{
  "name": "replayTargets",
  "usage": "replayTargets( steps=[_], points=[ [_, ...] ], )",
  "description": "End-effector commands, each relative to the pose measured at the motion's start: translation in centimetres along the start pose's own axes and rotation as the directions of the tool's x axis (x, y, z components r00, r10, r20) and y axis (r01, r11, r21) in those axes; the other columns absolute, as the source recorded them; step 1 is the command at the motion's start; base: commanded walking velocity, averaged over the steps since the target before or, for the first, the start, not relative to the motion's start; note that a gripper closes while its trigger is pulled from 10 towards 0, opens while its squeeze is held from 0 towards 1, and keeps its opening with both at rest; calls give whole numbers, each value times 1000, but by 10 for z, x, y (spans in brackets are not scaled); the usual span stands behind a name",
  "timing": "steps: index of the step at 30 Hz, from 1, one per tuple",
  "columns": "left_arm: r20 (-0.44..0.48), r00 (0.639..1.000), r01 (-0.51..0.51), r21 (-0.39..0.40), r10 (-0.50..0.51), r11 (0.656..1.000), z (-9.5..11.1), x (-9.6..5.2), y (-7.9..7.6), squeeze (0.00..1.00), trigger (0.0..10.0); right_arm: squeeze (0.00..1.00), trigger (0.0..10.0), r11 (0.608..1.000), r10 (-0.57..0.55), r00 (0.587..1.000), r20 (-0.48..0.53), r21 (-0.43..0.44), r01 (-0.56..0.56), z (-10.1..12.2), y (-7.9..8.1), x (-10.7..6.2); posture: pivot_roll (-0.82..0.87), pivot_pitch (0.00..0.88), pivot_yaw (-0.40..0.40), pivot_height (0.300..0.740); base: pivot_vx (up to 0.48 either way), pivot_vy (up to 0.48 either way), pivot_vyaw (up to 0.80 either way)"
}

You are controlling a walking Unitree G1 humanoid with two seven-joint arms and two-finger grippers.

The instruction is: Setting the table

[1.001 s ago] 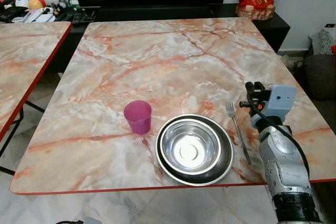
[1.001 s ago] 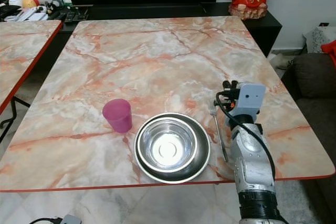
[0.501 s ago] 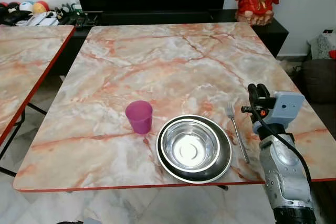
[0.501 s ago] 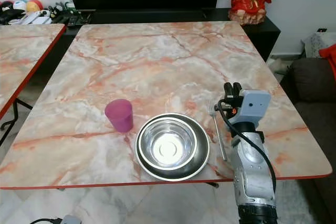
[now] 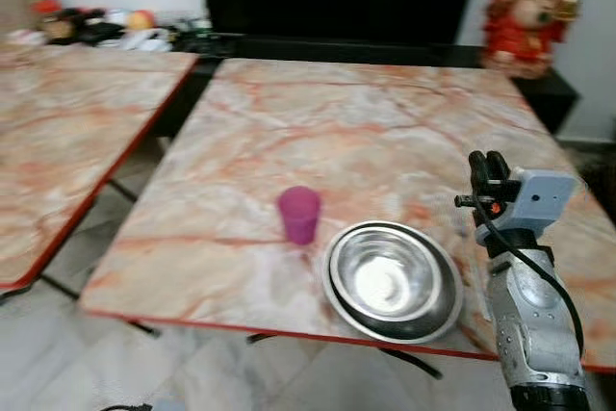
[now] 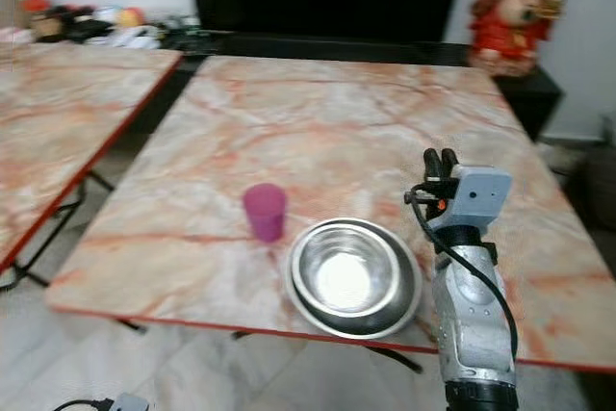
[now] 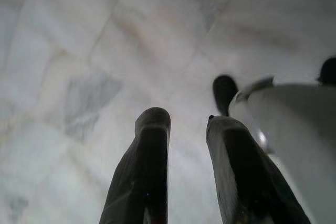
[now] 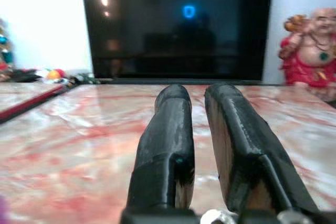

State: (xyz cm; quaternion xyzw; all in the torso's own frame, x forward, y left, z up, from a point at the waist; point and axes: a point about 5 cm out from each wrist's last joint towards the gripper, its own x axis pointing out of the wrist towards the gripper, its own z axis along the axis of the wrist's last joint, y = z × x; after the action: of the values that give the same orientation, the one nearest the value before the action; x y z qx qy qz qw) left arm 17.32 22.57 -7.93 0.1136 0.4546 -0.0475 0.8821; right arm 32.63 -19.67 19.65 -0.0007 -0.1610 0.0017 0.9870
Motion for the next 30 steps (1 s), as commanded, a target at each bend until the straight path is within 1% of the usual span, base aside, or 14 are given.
replayTargets(
  steps=[1,3,6,13,20,30],
  points=[
    [-24,1000,-11,-14,11,1000,-5,-1,3,0,10000,0,10000,1000,1,999,45,29,-2,8,2,1,-44,62,21,740,0,480,0],
    [-23,1000,-11,-15,11,1000,-4,-1,3,0,10000,0,10000,1000,3,999,45,17,-4,9,1,2,-39,69,19,740,0,480,0],
    [-21,1000,-15,-21,14,1000,-4,-1,3,0,10000,0,10000,1000,-1,999,45,27,0,9,1,4,-34,74,17,740,0,480,0],
    [-18,1000,-19,-30,18,999,-4,-1,4,0,10000,0,10000,999,11,998,54,40,-14,10,5,7,-31,81,15,740,0,480,0],
    [-21,1000,-19,-34,18,999,-5,-1,4,0,10000,0,10000,999,12,998,57,40,-14,11,6,8,-33,83,14,740,0,480,0],
    [-45,999,-24,-37,22,999,-13,-3,4,0,10000,0,10000,999,17,998,58,38,-19,11,8,8,-34,85,15,740,0,480,0]
  ],
)
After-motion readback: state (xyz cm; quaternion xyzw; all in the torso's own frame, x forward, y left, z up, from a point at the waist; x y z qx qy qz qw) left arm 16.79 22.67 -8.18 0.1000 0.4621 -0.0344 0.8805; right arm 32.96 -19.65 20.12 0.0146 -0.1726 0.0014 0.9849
